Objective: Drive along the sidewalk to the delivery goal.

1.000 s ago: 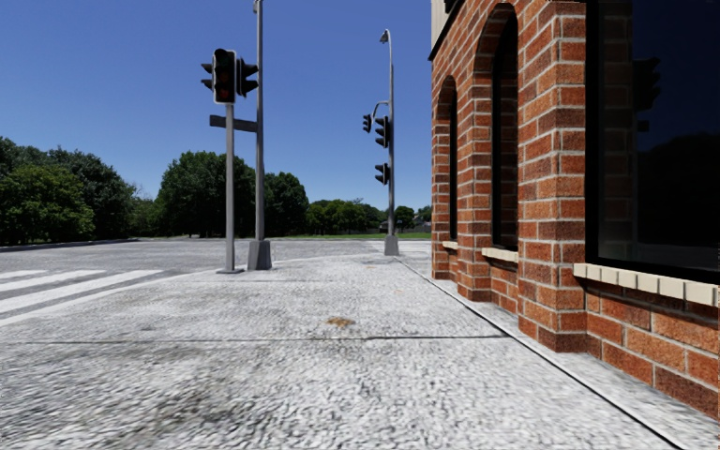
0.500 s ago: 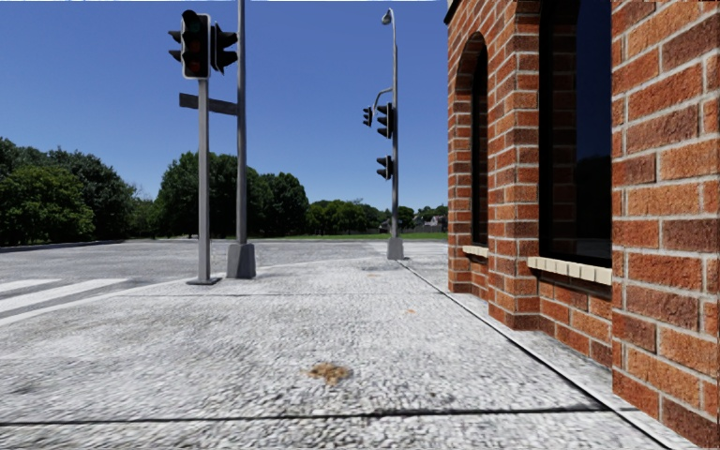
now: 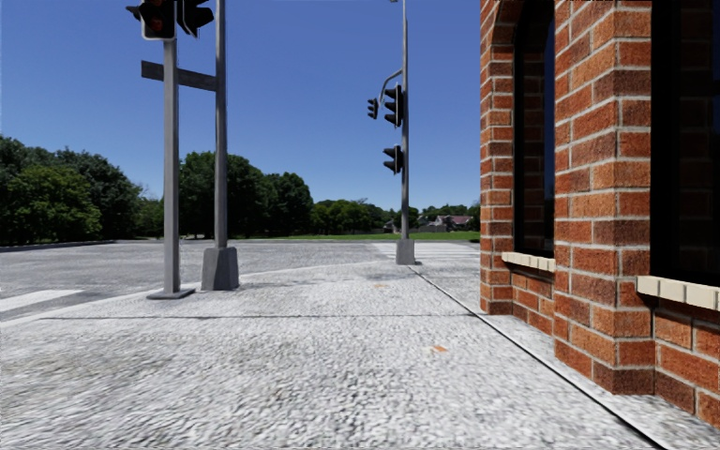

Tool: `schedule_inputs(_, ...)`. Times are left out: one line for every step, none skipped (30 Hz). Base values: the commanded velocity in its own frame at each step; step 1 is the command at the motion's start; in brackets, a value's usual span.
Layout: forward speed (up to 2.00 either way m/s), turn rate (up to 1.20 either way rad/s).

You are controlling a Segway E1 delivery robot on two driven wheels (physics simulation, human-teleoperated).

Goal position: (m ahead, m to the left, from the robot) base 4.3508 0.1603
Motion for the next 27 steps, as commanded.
schedule_inputs(2.0,0.0)
schedule_inputs(2.0,0.0)
schedule_inputs(2.0,0.0)
schedule_inputs(2.0,0.0)
schedule_inputs(2.0,0.0)
schedule_inputs(2.0,0.0)
schedule_inputs(2.0,0.0)
schedule_inputs(2.0,0.0)
schedule_inputs(2.0,0.0)
schedule_inputs(2.0,0.0)
schedule_inputs(2.0,0.0)
schedule_inputs(2.0,0.0)
schedule_inputs(2.0,0.0)
schedule_inputs(2.0,0.0)
schedule_inputs(2.0,0.0)
schedule_inputs(2.0,0.0)
schedule_inputs(2.0,0.0)
schedule_inputs(2.0,0.0)
schedule_inputs(2.0,0.0)
schedule_inputs(2.0,0.0)
schedule_inputs(2.0,0.0)
schedule_inputs(2.0,0.0)
schedule_inputs(2.0,0.0)
schedule_inputs(2.0,0.0)
schedule_inputs(2.0,0.0)
schedule_inputs(2.0,0.0)
schedule_inputs(2.0,0.0)
